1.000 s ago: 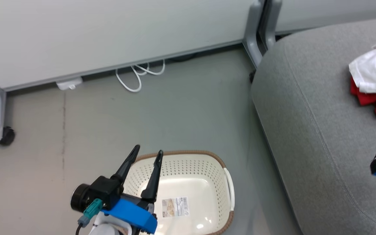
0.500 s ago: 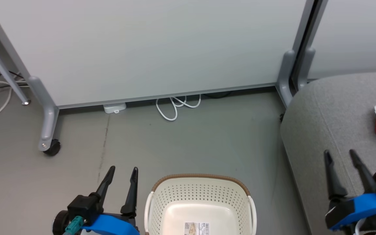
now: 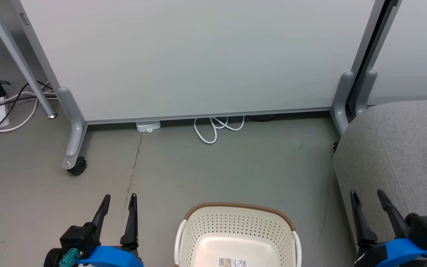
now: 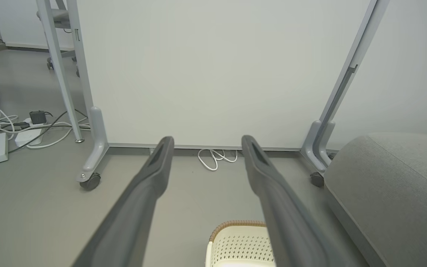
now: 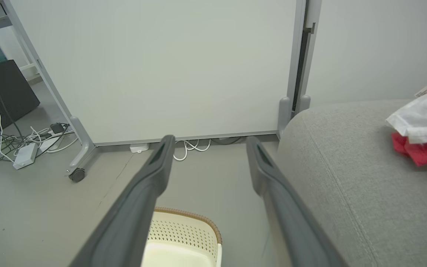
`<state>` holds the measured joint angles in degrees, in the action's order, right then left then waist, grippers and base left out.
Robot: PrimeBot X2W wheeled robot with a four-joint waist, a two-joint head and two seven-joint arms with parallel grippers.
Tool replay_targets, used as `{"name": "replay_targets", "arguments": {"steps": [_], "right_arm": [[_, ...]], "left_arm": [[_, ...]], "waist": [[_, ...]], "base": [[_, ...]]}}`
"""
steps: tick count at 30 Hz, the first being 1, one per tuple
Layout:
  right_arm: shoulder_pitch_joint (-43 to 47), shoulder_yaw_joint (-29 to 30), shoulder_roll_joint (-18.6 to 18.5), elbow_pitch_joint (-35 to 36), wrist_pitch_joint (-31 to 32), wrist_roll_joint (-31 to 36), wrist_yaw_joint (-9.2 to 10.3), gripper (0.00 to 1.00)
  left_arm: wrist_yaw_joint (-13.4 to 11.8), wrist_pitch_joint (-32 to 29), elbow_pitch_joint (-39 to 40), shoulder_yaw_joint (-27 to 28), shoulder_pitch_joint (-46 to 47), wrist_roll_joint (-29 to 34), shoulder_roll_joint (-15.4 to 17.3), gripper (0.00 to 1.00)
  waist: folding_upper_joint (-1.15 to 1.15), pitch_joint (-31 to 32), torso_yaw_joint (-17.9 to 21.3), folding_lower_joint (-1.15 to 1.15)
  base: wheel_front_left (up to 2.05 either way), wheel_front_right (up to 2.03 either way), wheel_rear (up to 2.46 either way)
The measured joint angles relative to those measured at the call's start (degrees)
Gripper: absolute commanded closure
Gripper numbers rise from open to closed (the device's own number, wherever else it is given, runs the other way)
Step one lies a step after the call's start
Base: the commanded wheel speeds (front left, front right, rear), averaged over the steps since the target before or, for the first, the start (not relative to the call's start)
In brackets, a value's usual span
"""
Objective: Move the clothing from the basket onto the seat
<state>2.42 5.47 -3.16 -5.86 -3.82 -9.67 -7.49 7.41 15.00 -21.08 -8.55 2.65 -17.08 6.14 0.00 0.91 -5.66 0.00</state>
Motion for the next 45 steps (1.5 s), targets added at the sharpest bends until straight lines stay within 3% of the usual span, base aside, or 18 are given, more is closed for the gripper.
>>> {"name": "replay_targets", "arguments": {"steps": [19,20,30,45], "right_arm": [[0.0,-0.7,0.2,-1.5,-0.5,-1.9,0.01,0.0],[0.0,-0.7,0.2,-1.8,-0.5,-1.9,0.0,1.0],[0.7,-0.8,0.8,-6.8,0.0,-2.2,0.01,1.0],[0.1,-0.5,0.9,-7.4,1.9,-17.5,0.01,1.0]], "left_arm": [[0.0,0.0,-2.3,-0.6,0.0,-0.5,-0.1,0.0],[0.0,0.0,-2.6,-0.7,-0.1,-0.5,-0.1,1.0],[0.0,-0.4,-6.7,-1.4,-3.7,-0.7,-1.1,1.0],[0.0,-4.5,-4.5,1.5,-3.5,-14.9,-1.5,1.0]], "waist": [[0.0,-0.4,0.0,0.0],[0.0,-0.4,0.0,0.0],[0.0,-0.4,0.0,0.01],[0.0,-0.5,0.7,0.01]], "base": [[0.0,0.0,0.0],[0.0,0.0,0.0],[0.0,0.0,0.0],[0.0,0.0,0.0]]}}
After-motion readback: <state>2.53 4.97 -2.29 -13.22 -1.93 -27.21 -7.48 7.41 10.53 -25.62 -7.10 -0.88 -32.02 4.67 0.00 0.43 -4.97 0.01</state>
